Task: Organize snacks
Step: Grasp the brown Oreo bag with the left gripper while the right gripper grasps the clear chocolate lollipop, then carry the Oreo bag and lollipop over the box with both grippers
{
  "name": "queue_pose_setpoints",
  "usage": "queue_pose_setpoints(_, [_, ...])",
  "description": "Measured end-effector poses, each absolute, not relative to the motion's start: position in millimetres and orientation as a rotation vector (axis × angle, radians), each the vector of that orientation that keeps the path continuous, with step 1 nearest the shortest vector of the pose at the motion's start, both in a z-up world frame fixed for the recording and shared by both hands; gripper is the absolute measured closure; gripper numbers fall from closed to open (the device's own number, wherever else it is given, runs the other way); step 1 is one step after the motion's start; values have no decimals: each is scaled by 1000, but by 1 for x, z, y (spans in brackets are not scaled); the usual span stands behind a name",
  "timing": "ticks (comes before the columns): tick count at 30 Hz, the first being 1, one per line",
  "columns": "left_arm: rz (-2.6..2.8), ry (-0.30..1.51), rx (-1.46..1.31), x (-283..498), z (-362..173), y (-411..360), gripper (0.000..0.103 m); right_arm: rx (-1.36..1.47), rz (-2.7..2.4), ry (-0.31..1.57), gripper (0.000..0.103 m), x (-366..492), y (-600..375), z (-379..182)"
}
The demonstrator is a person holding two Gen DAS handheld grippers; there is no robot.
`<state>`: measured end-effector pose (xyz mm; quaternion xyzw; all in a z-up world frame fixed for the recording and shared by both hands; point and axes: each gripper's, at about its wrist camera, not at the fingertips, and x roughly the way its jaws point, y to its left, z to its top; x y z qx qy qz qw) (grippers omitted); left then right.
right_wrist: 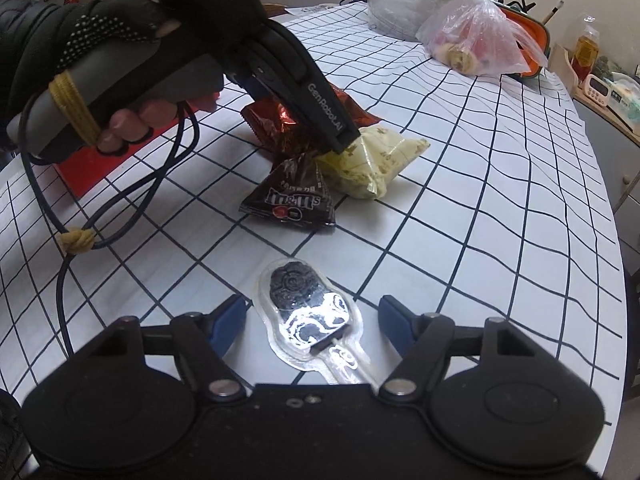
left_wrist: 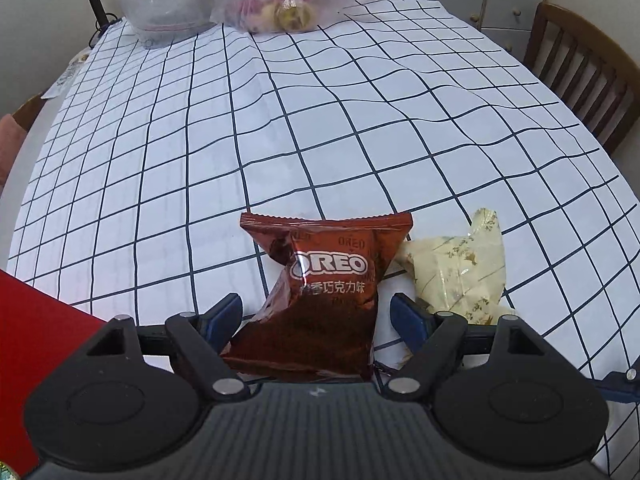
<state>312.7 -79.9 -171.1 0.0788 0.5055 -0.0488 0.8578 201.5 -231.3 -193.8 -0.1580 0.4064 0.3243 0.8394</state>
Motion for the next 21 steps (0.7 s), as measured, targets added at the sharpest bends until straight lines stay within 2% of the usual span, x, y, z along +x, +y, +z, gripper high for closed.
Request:
queue_pose_setpoints(2, [-97, 1065, 167, 314, -172, -79, 22, -331, 686, 855, 40, 198, -232, -193])
queue_pose_setpoints(4, [-91, 1067, 162, 314, -172, -78, 30, -333, 688, 851, 50, 196, -230, -191])
queue_pose_setpoints(5, [-92, 1069, 156, 315, -172, -77, 32, -332, 688, 852, 50, 196, -229, -190])
queue_pose_setpoints(6, [-92, 1070, 148, 314, -171, -76, 39, -330, 685, 851, 50, 197, -229, -190])
queue_pose_setpoints(7, [-91, 1070, 145, 314, -170, -76, 44, -322, 683, 850, 54, 196, -230, -190])
queue_pose_setpoints(10, [-79, 1063, 145, 312, -169, -77, 51, -308, 669, 854, 57, 197, -228, -189])
queue_pose_setpoints(16, [-56, 1053, 114, 304, -166, -74, 52, -274, 633, 870, 63, 198, -230, -188])
queue_pose_setpoints(21, [-36, 1044, 92, 293, -157, -69, 52, -187, 586, 904, 63, 199, -239, -186])
